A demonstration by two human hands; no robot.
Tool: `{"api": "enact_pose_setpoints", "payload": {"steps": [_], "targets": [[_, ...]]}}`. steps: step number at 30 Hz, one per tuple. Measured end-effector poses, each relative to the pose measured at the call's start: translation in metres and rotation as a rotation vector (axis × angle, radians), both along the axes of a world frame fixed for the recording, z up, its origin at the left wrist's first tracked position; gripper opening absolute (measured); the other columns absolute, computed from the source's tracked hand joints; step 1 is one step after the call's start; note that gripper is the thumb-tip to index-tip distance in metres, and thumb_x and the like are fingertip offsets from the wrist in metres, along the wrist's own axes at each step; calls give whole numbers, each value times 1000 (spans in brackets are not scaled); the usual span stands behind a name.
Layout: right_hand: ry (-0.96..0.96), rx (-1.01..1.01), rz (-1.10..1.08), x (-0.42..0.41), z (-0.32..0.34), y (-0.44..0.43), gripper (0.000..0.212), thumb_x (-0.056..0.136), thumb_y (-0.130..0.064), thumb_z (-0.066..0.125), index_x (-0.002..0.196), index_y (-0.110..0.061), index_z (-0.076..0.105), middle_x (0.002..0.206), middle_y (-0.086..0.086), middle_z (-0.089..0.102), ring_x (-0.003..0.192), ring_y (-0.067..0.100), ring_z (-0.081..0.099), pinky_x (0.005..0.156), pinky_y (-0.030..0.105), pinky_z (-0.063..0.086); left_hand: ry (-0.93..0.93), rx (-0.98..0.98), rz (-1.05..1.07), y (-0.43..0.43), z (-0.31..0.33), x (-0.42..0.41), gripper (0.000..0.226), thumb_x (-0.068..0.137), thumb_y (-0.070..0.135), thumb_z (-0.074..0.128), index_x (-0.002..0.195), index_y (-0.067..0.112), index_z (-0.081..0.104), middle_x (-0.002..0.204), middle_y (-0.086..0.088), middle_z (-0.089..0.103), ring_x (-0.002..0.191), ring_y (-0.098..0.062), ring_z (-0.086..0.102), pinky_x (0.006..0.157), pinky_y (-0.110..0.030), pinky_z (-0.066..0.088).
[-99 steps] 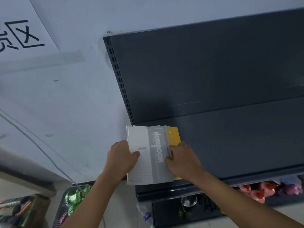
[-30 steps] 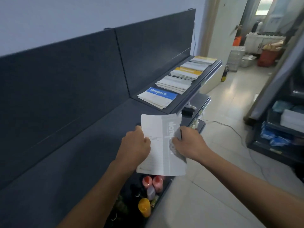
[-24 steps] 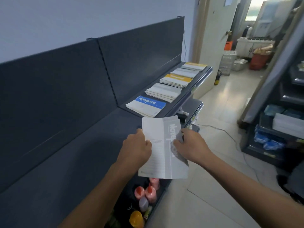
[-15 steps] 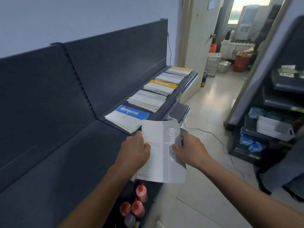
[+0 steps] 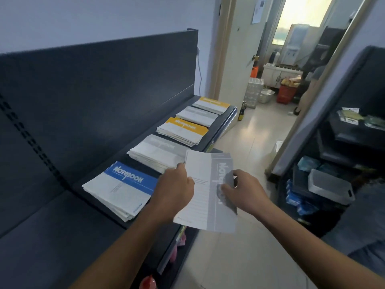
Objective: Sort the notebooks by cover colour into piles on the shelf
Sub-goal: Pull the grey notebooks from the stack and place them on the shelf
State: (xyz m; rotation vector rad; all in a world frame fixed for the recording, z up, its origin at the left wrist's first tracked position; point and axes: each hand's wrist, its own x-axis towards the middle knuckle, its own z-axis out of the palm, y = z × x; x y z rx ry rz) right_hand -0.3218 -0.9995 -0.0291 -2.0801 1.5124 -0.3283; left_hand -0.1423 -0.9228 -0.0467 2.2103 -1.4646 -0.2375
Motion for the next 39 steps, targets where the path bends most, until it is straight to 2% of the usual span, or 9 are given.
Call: {"api": "enact_pose_setpoints", "payload": {"steps": [7, 12, 16, 19, 23, 27, 30, 35, 39], "targets": [[-49, 29, -65, -14, -4, -78, 36, 89, -34, 64, 120, -19, 60, 111, -1, 67, 96, 20, 63, 85, 42, 56, -31, 33, -35, -87, 1, -10, 22, 98, 33, 48, 111, 16, 54, 104, -5, 67, 79, -18, 50, 69, -33, 40], [-95, 52, -47, -31, -10, -138, 36, 87, -35, 66, 119, -19, 59, 109, -3, 66, 92, 17, 63, 76, 34, 56, -53, 75, -18, -148, -1, -26, 27, 97, 36, 46, 114, 16, 54, 110, -8, 66, 92, -25, 58, 74, -35, 44], [-82, 65, 17, -47, -11, -193, 36, 88, -33, 64, 120, -17, 58, 109, -1, 65, 94, 19, 62, 80, 35, 55, -71, 113, 19, -195, 3, -43, 31, 97, 36, 47, 118, 15, 54, 114, -10, 65, 101, -31, 61, 82, -40, 51], [-80, 66, 64, -60, -10, -234, 32, 89, -32, 62, 117, -17, 59, 105, -1, 64, 91, 18, 62, 76, 33, 53, -81, 118, 47, -231, 7, -57, 30, 96, 36, 47, 117, 15, 55, 110, -9, 65, 98, -28, 59, 81, -41, 51], [-100, 35, 84, -82, -7, -291, 28, 89, -31, 61, 114, -17, 60, 103, -1, 64, 89, 19, 62, 76, 36, 55, -90, 73, 75, -282, 12, -76, 29, 95, 36, 48, 115, 17, 56, 107, -8, 67, 89, -27, 56, 74, -38, 47], [-128, 68, 99, -100, -13, -329, 28, 88, -31, 62, 115, -21, 61, 98, -9, 64, 82, 10, 61, 62, 26, 48, -60, 96, 100, -321, 10, -95, 27, 93, 37, 50, 110, 18, 59, 105, -6, 67, 91, -26, 59, 73, -36, 48], [-133, 91, 110, -104, -15, -359, 28, 89, -31, 62, 115, -23, 62, 96, -9, 65, 82, 13, 64, 67, 30, 55, -68, 97, 114, -351, 8, -100, 23, 93, 37, 49, 103, 19, 58, 100, -6, 67, 88, -27, 59, 71, -36, 48], [-144, 116, 128, -96, -21, -402, 25, 90, -28, 62, 114, -21, 61, 94, -9, 64, 82, 15, 66, 73, 37, 59, -75, 101, 130, -394, 4, -93, 22, 93, 38, 51, 104, 19, 58, 97, -4, 66, 89, -26, 59, 69, -34, 45], [-107, 100, 158, -77, -24, -442, 24, 91, -28, 61, 113, -19, 61, 94, -7, 65, 81, 15, 64, 64, 29, 51, -56, 97, 169, -429, 1, -78, 22, 94, 37, 53, 105, 18, 56, 95, -4, 64, 81, -23, 54, 68, -34, 44]]}}
